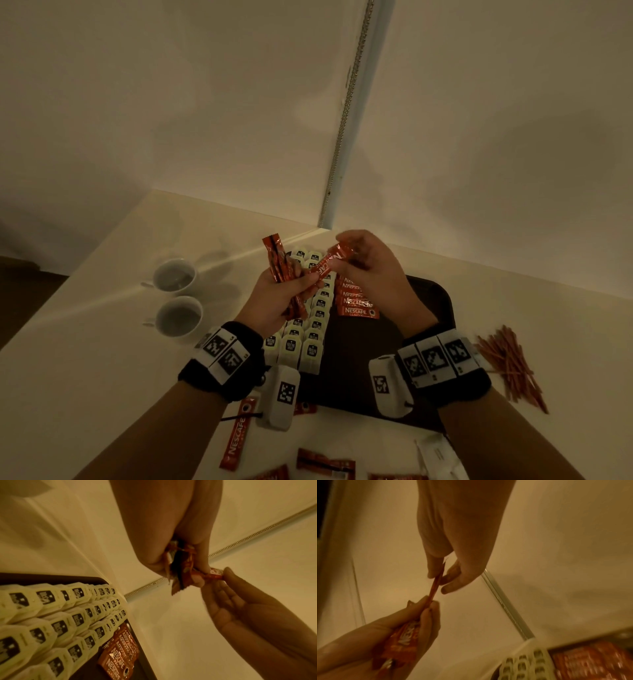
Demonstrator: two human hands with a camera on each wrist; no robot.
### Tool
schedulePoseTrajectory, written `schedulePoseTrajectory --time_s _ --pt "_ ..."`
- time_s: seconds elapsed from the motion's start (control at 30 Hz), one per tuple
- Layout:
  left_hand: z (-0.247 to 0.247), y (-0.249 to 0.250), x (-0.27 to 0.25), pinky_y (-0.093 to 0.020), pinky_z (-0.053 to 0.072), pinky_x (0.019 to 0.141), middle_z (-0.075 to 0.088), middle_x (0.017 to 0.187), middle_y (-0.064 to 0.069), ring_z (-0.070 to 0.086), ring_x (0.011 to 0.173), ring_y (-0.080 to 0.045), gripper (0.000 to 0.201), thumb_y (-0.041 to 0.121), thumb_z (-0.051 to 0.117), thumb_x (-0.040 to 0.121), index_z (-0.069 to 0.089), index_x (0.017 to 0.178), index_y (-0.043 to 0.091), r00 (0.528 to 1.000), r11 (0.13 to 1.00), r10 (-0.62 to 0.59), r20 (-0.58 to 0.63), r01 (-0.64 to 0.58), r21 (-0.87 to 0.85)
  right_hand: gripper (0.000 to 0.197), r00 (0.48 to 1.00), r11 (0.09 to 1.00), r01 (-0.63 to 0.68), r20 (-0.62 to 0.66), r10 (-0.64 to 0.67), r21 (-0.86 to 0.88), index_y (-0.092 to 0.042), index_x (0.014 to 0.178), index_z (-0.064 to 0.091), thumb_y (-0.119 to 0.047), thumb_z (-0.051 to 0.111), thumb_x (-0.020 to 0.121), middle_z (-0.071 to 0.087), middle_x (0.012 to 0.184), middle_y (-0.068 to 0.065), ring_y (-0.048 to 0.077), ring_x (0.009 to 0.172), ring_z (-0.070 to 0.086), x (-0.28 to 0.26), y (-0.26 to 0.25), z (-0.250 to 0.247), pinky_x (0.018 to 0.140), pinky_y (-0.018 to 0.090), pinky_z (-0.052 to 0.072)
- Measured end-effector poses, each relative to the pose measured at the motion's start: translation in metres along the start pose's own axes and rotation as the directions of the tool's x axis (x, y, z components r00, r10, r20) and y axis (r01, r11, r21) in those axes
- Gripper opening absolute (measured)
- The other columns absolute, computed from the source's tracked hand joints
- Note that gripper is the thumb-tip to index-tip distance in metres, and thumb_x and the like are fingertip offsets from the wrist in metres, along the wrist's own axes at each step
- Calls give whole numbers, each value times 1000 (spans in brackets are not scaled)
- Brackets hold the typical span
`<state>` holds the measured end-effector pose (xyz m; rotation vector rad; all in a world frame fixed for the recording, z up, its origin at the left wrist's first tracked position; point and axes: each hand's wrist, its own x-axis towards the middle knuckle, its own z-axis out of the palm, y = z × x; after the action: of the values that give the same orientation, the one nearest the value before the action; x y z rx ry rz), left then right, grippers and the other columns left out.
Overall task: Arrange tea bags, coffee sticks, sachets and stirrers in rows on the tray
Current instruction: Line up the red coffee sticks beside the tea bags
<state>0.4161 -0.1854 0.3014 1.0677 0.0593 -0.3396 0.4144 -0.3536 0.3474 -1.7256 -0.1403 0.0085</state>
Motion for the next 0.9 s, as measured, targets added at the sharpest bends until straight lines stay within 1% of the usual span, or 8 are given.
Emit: schedulePoseTrajectory --time_s 0.1,0.2,0.27,0.33,0.53,0.7,0.8,0.9 --pt "3 -4 1 -28 57 76 70 80 -9 70 81 -22 23 -7 61 82 50 70 9 1000 998 25 -14 -25 57 19 995 987 -96 -5 98 132 -5 107 54 -1 58 89 59 101 16 30 93 62 -2 6 7 82 35 56" --pt "2 -1 1 -40 54 87 70 95 -12 66 95 -28 26 -2 68 77 64 63 20 994 987 88 -61 -78 141 21 998 998 -66 8 66 7 -8 107 52 2 56 88 59 94 14 23 85 60 0 3 4 76 35 57" --pt "3 4 0 -34 55 81 69 96 -10 67 95 -24 30 -2 67 78 65 61 23 989 982 129 -68 -118 146 28 998 997 -57 38 59 -52 -12 107 50 1 60 85 65 93 16 30 82 62 1 0 2 77 41 55" --pt "5 12 1 -27 55 76 70 92 -8 67 90 -20 22 -4 66 80 56 68 12 984 976 170 -44 -162 142 32 995 995 -81 60 85 -59 -13 108 48 0 63 83 68 90 15 37 83 64 2 -2 2 74 41 56" --pt "6 25 3 -39 54 77 61 72 -10 63 75 -27 30 0 75 75 49 66 13 980 918 200 22 -195 346 16 981 943 -25 174 87 -331 -12 100 61 -18 66 87 72 83 2 0 62 62 2 -8 1 61 13 47" --pt "5 21 2 -19 53 57 64 71 -4 67 68 -14 29 -9 62 82 46 67 10 995 986 94 -36 -88 144 9 995 974 -73 57 87 -216 -7 91 68 -12 68 83 67 78 2 9 57 65 1 -6 -5 56 19 52" --pt "5 16 1 -18 53 61 68 69 2 68 71 -10 28 -9 59 84 45 69 10 996 986 88 -16 -85 142 10 994 984 -88 47 96 -158 -5 89 70 -9 71 80 68 72 -5 10 58 64 0 -8 -7 58 17 52" --pt "5 16 2 -17 53 60 67 64 3 67 65 -8 28 -9 59 84 45 70 11 991 990 110 -78 -102 99 9 989 989 -149 -8 149 -22 -8 92 69 -8 66 83 71 84 4 14 69 69 -1 -6 -14 66 19 54"
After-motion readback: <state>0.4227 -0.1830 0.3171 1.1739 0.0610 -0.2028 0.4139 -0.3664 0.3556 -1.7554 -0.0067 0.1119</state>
